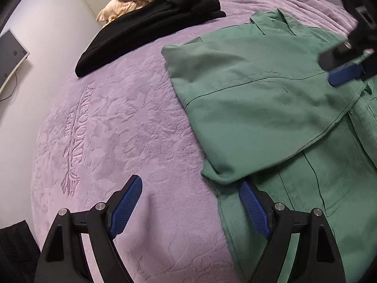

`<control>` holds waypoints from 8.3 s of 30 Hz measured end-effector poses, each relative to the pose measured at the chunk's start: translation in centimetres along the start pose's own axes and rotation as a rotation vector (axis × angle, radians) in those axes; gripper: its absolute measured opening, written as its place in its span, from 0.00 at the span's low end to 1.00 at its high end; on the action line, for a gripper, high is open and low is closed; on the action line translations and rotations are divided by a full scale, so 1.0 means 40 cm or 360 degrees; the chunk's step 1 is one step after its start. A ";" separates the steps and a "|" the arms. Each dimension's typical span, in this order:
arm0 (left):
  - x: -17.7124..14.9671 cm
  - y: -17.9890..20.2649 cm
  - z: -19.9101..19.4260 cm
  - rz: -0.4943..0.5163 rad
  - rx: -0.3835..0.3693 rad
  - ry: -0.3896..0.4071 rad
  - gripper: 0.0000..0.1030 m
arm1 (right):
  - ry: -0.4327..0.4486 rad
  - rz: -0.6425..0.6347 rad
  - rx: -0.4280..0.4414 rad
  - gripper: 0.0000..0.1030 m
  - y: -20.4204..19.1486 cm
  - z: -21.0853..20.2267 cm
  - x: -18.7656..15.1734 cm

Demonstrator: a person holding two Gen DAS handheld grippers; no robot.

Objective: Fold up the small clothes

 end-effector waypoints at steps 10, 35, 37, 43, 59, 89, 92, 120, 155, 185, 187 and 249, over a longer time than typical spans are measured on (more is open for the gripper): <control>0.000 -0.032 0.053 -0.0468 -0.0073 0.0037 0.82 | -0.0172 -0.0626 -0.0211 0.62 -0.239 0.270 0.235; -0.083 -0.099 0.028 -0.0867 -0.0024 0.0006 0.82 | -0.0067 -0.0618 -0.0311 0.03 -0.202 0.203 0.256; -0.094 -0.109 0.018 -0.0856 0.0010 -0.0017 0.82 | -0.0086 -0.0558 -0.0153 0.19 -0.220 0.152 0.199; -0.140 -0.221 0.006 -0.1017 0.0072 -0.0102 0.82 | -0.0202 -0.0333 -0.0050 0.70 -0.157 0.079 -0.043; 0.253 -0.125 0.270 -0.0881 -0.0397 -0.0207 0.26 | 0.0210 0.0925 -0.0333 0.69 0.395 -0.142 -0.168; -0.034 -0.063 0.032 -0.0830 -0.0255 -0.0507 0.05 | -0.0118 0.0492 -0.0493 0.56 0.334 -0.186 -0.333; -0.082 -0.010 -0.005 -0.0799 -0.0277 -0.0575 0.05 | -0.0178 0.0462 -0.0493 0.63 0.311 -0.191 -0.372; -0.191 0.159 -0.231 -0.0592 -0.0277 -0.0646 0.99 | -0.0158 0.0370 -0.0532 0.80 0.209 -0.290 -0.526; -0.088 0.651 -0.425 -0.0413 -0.0398 -0.0515 0.99 | -0.0050 0.0650 -0.0568 0.83 0.596 -0.654 -0.786; 0.216 0.903 -0.222 -0.0165 -0.0382 -0.0482 0.99 | 0.0256 0.0977 -0.0567 0.83 1.007 -0.790 -0.523; 0.236 0.918 -0.211 -0.0219 -0.0381 -0.0485 0.99 | 0.0295 0.0983 -0.0549 0.83 1.049 -0.807 -0.483; 0.246 0.587 -0.139 -0.0622 -0.0005 -0.0292 0.99 | 0.0766 0.0130 -0.0321 0.04 0.735 -0.746 0.093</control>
Point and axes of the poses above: each gripper's, at about its wrist camera, not at the fingertips, and z roughly the way its jaws point, y to its right, x to its top, the point moved 8 cm from there along z, roughly the way its jaws point, and after that the axes turned 6 degrees about y, right-handed, at the moved point
